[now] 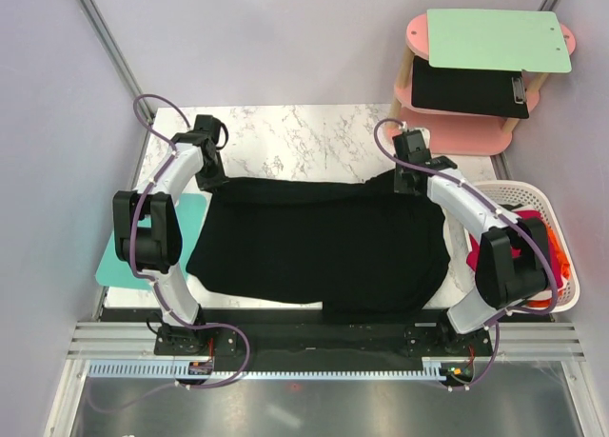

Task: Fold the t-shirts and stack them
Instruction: Fold the flattened tshirt in 1/3 of the way

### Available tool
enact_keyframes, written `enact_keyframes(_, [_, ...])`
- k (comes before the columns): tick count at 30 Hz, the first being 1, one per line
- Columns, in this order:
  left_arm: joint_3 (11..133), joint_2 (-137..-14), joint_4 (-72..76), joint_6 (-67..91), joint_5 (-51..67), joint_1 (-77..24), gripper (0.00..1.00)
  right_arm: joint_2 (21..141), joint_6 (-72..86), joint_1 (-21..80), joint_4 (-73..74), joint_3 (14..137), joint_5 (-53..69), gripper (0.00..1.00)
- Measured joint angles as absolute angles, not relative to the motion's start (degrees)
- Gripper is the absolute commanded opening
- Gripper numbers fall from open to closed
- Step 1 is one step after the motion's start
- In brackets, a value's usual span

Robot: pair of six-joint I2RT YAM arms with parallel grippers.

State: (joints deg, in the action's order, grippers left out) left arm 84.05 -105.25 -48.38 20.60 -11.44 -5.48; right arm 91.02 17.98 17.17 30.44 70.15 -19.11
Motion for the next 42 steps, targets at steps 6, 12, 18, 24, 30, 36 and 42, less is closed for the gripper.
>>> enact_keyframes(6, [84.03,-105.3,-48.27,20.67,-11.44,-5.48,0.02,90.91,19.81,17.96,31.48,63.94,-18.9,0.0])
enact_keyframes(12, [83.44,-105.34,-48.16,20.88,-11.44,-5.48,0.02,89.03,20.97,19.11,32.77,61.84,-18.83,0.0])
enact_keyframes(18, [79.81,-105.1,-48.16,21.19,-11.68,-5.48,0.02,85.49,21.93,20.38,34.72,59.88,-18.79,0.0])
enact_keyframes(24, [77.14,-104.31,-48.34,21.8,-11.88,-5.43,0.99,82.11,23.77,22.44,37.28,55.7,-17.52,0.0])
enact_keyframes(30, [76.14,-103.46,-48.29,23.03,-11.84,-5.19,1.0,78.35,26.0,27.75,41.08,54.33,-16.36,0.01])
enact_keyframes(36, [76.16,-101.01,-48.29,23.03,-11.55,-5.17,1.0,75.94,27.2,30.37,43.24,53.82,-12.67,0.54])
enact_keyframes(42, [76.18,-99.04,-48.29,23.0,-11.33,-5.17,1.0,73.89,26.2,31.03,45.41,54.33,-9.45,0.98])
